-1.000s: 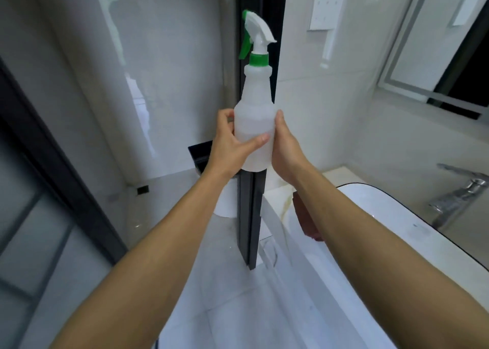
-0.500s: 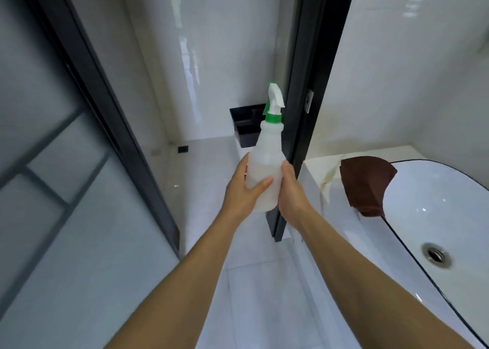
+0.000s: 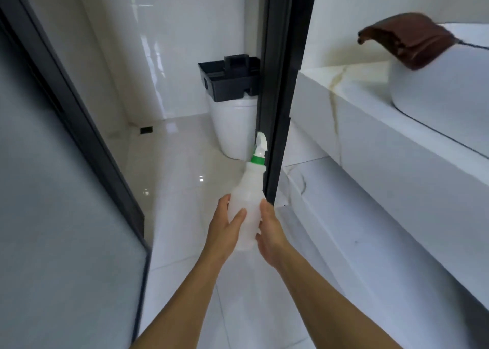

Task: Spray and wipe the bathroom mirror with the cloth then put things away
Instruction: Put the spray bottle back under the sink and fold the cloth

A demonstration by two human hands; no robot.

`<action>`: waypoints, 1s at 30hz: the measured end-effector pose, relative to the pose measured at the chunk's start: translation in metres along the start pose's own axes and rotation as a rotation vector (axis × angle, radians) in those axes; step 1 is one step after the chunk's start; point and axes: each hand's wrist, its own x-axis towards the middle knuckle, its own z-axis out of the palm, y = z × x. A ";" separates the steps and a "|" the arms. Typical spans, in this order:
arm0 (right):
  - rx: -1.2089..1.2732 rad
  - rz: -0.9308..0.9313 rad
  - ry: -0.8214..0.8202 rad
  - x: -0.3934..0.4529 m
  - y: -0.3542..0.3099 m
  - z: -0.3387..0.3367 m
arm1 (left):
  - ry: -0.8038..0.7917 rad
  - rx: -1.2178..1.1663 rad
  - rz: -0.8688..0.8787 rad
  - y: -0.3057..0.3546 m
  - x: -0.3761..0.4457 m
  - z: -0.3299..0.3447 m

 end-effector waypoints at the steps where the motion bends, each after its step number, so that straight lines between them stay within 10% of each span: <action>1: 0.032 0.015 0.029 0.007 0.012 -0.011 | -0.023 0.036 0.010 -0.015 0.000 0.009; 11: 0.403 0.025 0.234 0.049 0.064 -0.102 | -0.154 0.414 0.217 -0.073 0.018 0.100; 30: 0.491 -0.234 0.570 -0.041 0.000 -0.294 | -0.713 0.613 0.563 0.015 -0.008 0.296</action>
